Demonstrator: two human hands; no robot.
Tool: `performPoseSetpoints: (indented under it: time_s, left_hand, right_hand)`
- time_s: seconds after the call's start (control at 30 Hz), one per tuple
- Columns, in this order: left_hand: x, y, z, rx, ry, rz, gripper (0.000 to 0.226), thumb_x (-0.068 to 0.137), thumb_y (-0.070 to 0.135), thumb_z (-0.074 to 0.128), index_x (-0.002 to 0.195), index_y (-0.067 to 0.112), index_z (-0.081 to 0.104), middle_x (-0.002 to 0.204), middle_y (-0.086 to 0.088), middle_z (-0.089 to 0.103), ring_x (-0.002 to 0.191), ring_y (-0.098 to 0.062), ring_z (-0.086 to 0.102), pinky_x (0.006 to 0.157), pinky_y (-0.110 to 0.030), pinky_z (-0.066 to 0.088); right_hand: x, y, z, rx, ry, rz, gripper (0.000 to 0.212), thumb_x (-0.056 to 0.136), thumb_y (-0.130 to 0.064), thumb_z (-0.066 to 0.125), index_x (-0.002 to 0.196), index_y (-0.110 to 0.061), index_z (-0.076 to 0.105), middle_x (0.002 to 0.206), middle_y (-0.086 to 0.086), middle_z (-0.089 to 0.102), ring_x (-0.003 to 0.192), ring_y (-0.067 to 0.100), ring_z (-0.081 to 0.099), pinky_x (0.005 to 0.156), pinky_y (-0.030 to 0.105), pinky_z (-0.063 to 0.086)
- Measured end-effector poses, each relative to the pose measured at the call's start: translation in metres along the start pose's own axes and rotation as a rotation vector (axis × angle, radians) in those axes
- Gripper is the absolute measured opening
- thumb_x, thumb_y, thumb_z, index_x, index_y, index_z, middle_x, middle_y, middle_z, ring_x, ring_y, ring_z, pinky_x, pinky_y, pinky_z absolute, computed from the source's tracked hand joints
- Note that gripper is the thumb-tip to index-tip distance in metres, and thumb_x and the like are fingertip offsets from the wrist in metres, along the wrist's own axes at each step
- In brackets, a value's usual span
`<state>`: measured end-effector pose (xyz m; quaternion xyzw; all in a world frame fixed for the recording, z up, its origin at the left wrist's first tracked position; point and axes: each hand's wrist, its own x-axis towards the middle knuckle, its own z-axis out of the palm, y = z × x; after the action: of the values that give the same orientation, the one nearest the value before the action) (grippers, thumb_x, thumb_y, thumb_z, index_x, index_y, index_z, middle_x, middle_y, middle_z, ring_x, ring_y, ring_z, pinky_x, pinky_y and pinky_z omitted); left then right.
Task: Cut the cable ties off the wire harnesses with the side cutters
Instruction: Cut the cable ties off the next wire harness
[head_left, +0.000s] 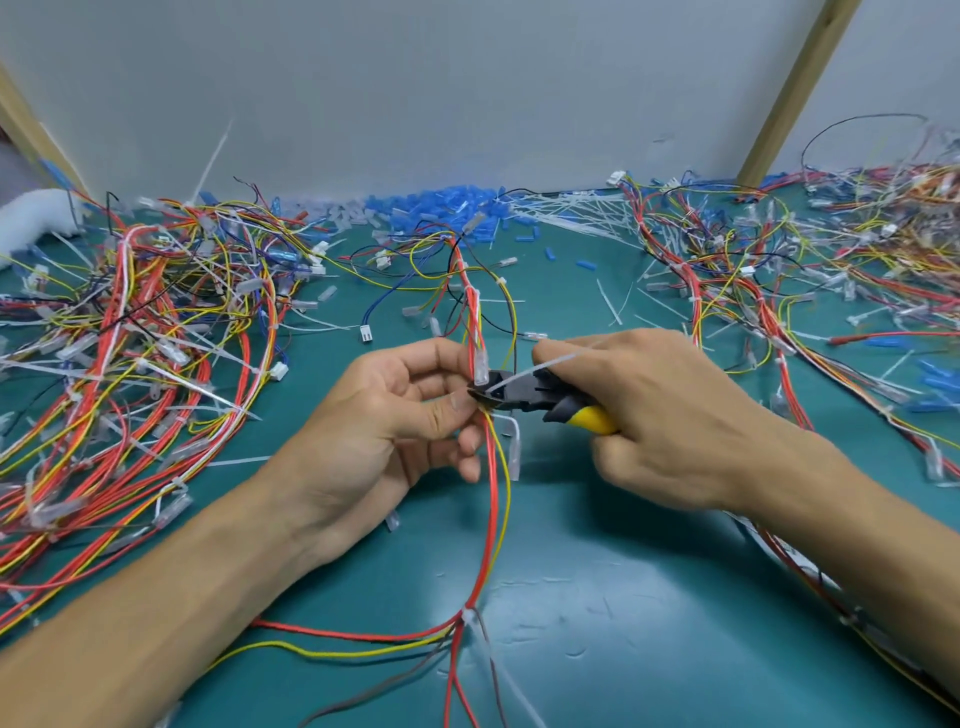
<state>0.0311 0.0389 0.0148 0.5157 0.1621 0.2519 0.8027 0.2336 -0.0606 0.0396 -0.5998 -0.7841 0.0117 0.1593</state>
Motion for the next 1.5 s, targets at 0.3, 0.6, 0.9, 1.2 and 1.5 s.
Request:
performPoseSetpoints:
  time_s: [0.3, 0.6, 0.9, 1.2, 1.5]
  left_hand:
    - [0.000, 0.000, 0.000, -0.020, 0.011, -0.026, 0.013, 0.080, -0.002, 0.063, 0.088, 0.006, 0.070, 0.069, -0.009, 0.054, 0.054, -0.017, 0.052, 0.048, -0.027, 0.051]
    - [0.000, 0.000, 0.002, -0.056, 0.041, -0.028, 0.014, 0.082, -0.003, 0.059, 0.093, 0.003, 0.065, 0.070, -0.009, 0.054, 0.054, -0.016, 0.050, 0.048, -0.026, 0.049]
    - [-0.002, 0.002, 0.006, -0.106, 0.028, -0.077, 0.026, 0.080, 0.000, 0.056, 0.106, -0.002, 0.060, 0.065, -0.006, 0.049, 0.053, -0.013, 0.046, 0.047, -0.022, 0.047]
    - [-0.003, 0.001, 0.009, -0.104, 0.052, -0.130, 0.039, 0.075, 0.000, 0.054, 0.114, -0.005, 0.057, 0.065, -0.007, 0.049, 0.050, -0.012, 0.046, 0.045, -0.021, 0.046]
    - [-0.003, 0.000, 0.010, -0.101, 0.078, -0.098, 0.034, 0.078, 0.000, 0.054, 0.111, -0.002, 0.056, 0.066, -0.008, 0.048, 0.054, -0.015, 0.046, 0.044, -0.023, 0.046]
  right_hand:
    - [0.002, 0.001, 0.006, 0.052, 0.008, 0.011, 0.028, 0.064, -0.023, 0.034, 0.086, -0.039, 0.034, 0.076, -0.014, 0.047, 0.076, 0.027, 0.050, 0.061, 0.042, 0.046]
    - [0.003, 0.001, 0.014, 0.028, 0.023, 0.008, 0.044, 0.063, -0.014, 0.042, 0.091, -0.040, 0.020, 0.081, -0.022, 0.036, 0.085, 0.018, 0.039, 0.066, 0.039, 0.040]
    - [0.007, 0.005, 0.016, -0.052, 0.076, -0.018, 0.031, 0.065, -0.007, 0.046, 0.093, -0.019, 0.041, 0.088, -0.002, 0.044, 0.083, 0.028, 0.039, 0.075, 0.050, 0.045]
    - [0.002, 0.003, 0.016, -0.048, 0.081, 0.025, 0.027, 0.059, -0.015, 0.043, 0.085, -0.019, 0.039, 0.074, -0.001, 0.053, 0.070, 0.042, 0.049, 0.057, 0.048, 0.047]
    - [0.001, 0.001, 0.011, -0.041, 0.021, 0.066, 0.025, 0.058, -0.016, 0.043, 0.081, -0.024, 0.036, 0.069, -0.006, 0.048, 0.072, 0.040, 0.046, 0.057, 0.047, 0.046]
